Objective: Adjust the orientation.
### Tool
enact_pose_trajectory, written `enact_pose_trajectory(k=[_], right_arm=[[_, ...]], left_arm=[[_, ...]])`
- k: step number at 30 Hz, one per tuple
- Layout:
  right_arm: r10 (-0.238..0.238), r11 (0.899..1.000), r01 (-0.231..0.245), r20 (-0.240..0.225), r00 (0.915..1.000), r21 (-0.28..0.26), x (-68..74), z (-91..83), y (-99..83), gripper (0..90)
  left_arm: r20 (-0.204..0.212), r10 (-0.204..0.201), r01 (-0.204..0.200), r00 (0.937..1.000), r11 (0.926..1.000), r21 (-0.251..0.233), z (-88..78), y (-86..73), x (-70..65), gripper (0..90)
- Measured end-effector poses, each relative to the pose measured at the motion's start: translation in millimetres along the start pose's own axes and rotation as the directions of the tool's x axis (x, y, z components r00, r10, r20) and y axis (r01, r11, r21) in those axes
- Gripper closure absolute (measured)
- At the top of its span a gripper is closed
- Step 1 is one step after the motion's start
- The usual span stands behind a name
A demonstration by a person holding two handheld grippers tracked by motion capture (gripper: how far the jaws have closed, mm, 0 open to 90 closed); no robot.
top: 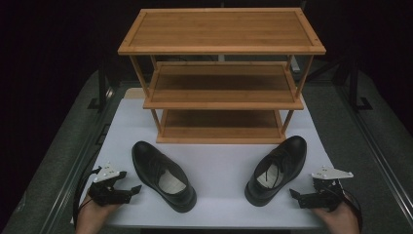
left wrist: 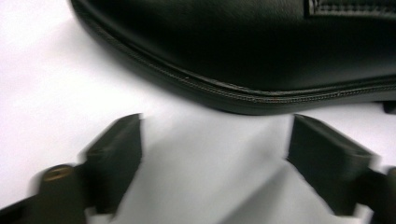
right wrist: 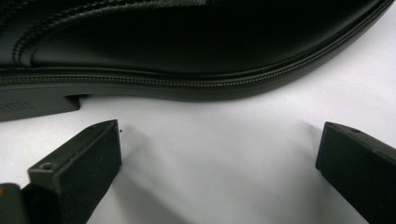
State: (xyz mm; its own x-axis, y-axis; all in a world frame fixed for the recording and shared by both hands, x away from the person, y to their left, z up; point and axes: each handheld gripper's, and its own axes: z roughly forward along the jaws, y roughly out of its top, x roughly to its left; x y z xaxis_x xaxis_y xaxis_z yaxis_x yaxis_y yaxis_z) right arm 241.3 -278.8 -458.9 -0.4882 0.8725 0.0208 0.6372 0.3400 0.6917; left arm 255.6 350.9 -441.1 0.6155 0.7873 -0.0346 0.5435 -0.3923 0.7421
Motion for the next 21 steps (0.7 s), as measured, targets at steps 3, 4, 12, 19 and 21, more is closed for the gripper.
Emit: enact_pose_trajectory(k=[3,4,12,19,21], right_arm=[[0.0,1.0,0.0,0.0,1.0,0.0,0.0,0.0,0.0,0.0],[0.0,1.0,0.0,0.0,1.0,0.0,0.0,0.0,0.0,0.0],[-0.003,1.0,0.003,0.0,1.0,-0.002,-0.3,0.3,0.1,0.0],[-0.001,1.0,0.001,-0.001,1.0,-0.001,-0.2,0.2,0.1,0.0],[-0.001,1.0,0.001,0.0,1.0,-0.001,-0.2,0.2,0.1,0.0]], left_arm=[[-0.004,-0.029,0.029,0.9996,0.9994,-0.019,-7.3,1.9,4.8,42.3],[-0.002,-0.034,0.034,0.9994,0.9991,-0.025,-10.1,3.2,6.9,47.3],[-0.045,-0.032,0.029,0.9985,0.9977,-0.061,-24.4,24.0,21.3,89.9],[-0.093,-0.017,0.011,0.9956,0.9979,-0.063,-18.5,45.5,33.8,90.0],[-0.089,-0.027,0.022,0.9957,0.9978,-0.062,-14.6,50.8,39.4,90.0]])
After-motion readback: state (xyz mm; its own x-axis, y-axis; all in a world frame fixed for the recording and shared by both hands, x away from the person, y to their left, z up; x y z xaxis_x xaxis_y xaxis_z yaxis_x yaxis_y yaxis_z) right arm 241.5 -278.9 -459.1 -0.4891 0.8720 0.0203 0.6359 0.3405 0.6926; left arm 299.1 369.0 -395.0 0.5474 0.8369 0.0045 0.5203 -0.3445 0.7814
